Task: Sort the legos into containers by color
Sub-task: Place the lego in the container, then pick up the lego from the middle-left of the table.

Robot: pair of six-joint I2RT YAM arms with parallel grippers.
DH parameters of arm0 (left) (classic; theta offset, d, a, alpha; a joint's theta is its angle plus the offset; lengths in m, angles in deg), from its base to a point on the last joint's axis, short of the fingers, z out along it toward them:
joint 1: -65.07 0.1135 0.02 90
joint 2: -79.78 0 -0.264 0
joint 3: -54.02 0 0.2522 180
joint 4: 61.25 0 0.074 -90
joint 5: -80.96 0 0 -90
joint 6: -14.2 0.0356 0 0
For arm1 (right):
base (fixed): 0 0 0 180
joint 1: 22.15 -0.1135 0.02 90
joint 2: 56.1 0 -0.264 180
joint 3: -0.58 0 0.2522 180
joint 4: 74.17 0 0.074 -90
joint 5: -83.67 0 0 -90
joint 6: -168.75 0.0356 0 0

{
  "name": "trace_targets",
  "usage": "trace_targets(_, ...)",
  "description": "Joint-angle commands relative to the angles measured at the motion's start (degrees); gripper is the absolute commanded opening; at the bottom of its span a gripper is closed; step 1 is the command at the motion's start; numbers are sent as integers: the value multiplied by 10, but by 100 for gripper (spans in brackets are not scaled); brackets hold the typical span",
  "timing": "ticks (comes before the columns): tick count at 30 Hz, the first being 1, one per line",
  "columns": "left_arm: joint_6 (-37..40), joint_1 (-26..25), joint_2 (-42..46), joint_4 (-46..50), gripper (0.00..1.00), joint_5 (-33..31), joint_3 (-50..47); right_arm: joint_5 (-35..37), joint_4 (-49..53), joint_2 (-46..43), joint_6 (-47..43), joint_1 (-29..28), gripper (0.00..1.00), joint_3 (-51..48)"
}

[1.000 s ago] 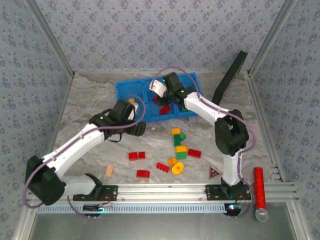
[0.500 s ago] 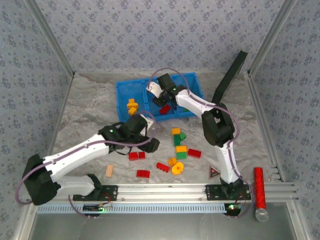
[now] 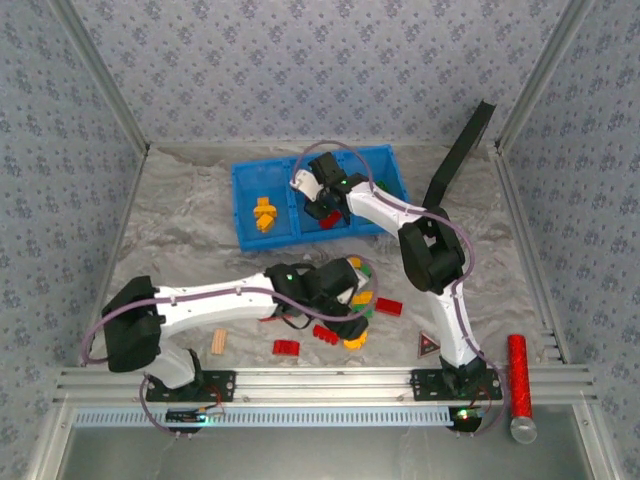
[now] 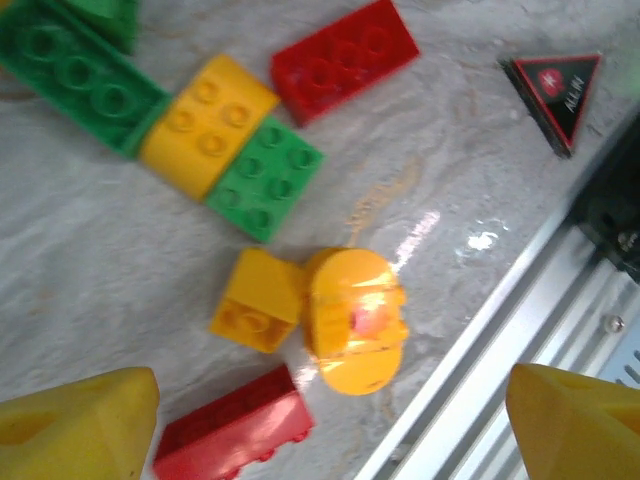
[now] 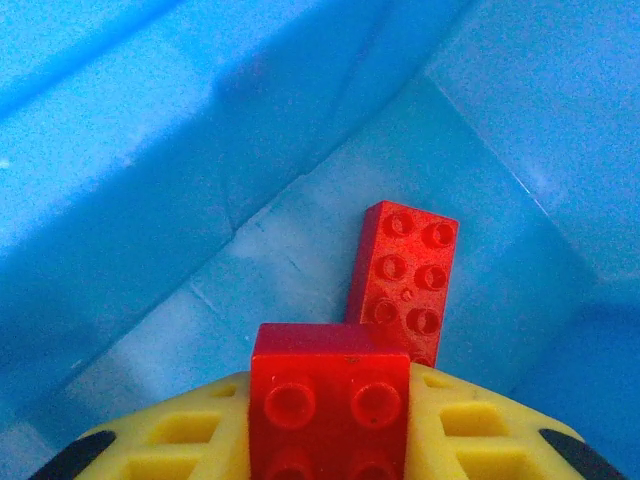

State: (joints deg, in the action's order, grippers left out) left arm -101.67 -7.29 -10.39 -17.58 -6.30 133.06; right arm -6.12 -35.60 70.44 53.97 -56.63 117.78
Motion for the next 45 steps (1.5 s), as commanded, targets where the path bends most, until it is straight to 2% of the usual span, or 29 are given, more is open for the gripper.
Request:
trace_targets(1,-30,-25,-24,0,89,7,36,11,9,0,6,0,42,5)
trace_targets(5,-50,-46,-48,16,89,0,57,11,5,-9,4,-1,48,-4)
trace_targets(11,-92,-58,-67,32,89,-21,52,22,4,-22,11,2,52,-10)
trace_targets(16,-108,-72,-88,36,88,-24,61,22,-16,-43,18,9,63,-31)
trace_targets(32,-132,-84,-153,87,88,-89,93,21,-4,-72,25,20,63,-54)
trace_targets(39,-130,-84,-183,105,87,-90,116,25,7,-87,36,25,63,-69)
trace_targets(45,-145,-84,-192,115,79,-83,115,32,5,-102,38,34,63,-82)
